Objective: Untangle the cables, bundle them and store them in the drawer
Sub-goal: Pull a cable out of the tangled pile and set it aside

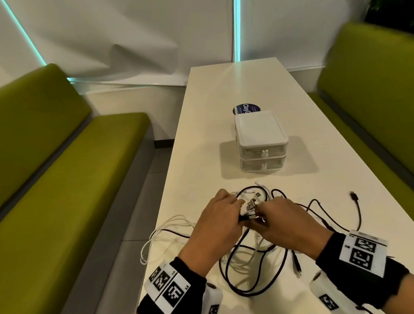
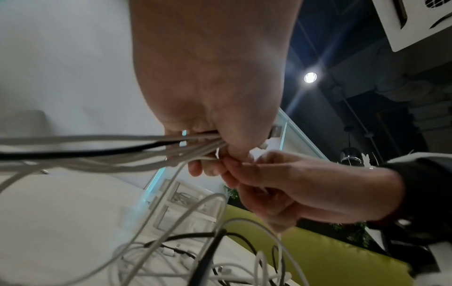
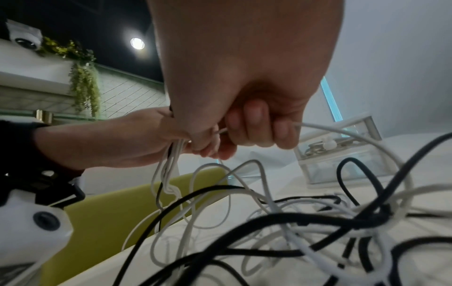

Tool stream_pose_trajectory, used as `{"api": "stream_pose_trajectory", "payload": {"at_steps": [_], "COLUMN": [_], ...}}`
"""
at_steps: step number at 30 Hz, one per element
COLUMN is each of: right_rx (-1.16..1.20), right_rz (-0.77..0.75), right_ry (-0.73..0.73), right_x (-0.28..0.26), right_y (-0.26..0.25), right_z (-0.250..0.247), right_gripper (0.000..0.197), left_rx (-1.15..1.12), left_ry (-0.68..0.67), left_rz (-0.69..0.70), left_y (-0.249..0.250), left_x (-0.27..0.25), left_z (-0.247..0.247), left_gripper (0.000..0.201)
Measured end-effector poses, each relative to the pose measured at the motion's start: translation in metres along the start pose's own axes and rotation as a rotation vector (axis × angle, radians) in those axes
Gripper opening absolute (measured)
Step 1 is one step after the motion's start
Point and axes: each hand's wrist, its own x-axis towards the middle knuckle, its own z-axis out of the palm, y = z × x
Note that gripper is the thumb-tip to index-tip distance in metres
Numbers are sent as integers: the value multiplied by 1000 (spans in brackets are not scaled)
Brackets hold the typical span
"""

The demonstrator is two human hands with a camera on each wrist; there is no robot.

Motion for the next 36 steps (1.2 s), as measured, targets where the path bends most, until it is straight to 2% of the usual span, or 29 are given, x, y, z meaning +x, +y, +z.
{"api": "stream_pose_trajectory", "payload": {"at_steps": [2, 4, 9, 12, 14, 18, 21, 23, 24, 26, 29, 31, 33, 35, 36], "right_rx": [121, 176, 370, 428, 448, 411, 350, 266, 244, 219, 161, 134, 147, 197, 218], "right_rz": [14, 18, 43, 17, 38, 71, 60, 72, 78, 78, 89, 77, 53, 45, 44], "right_ry": [4, 7, 15, 51, 36, 22, 109, 148, 153, 150, 139, 148, 183, 225, 241], "right_x": [-2, -5, -8, -1, 3, 4, 6, 7, 7, 6, 7, 7, 6, 4, 3], "right_y": [5, 12, 23, 18, 19, 22, 21, 22, 22, 20, 14, 8, 3, 3, 4], "right_z": [4, 5, 1, -2, -4, -3, -1, 0, 0, 1, 4, 4, 0, -3, -4], "right_gripper": [62, 70, 62, 55, 58, 58, 60, 61, 62, 63, 62, 57, 47, 31, 28], "left_rx": [-6, -18, -140, -346, -482, -540, -490, -330, -253, -202, -259, -288, -270, -230, -219], "left_ry": [13, 69, 323, 480, 562, 669, 585, 474, 448, 483, 513, 385, 203, 82, 63], "left_rz": [10, -14, -208, -341, -436, -496, -560, -566, -538, -426, -222, -132, -111, -131, -148], "left_y": [0, -6, -18, -16, -19, -29, -39, -46, -48, -43, -21, -4, 6, 10, 11], "left_x": [-1, -1, 2, 2, 1, 1, 2, 1, 0, -3, -5, -5, -2, 2, 2], "left_z": [-5, -14, -34, -36, -40, -45, -41, -37, -35, -33, -30, -26, -16, -6, -3], "left_gripper": [15, 16, 11, 27, 27, 28, 24, 20, 18, 20, 40, 50, 56, 48, 38]}}
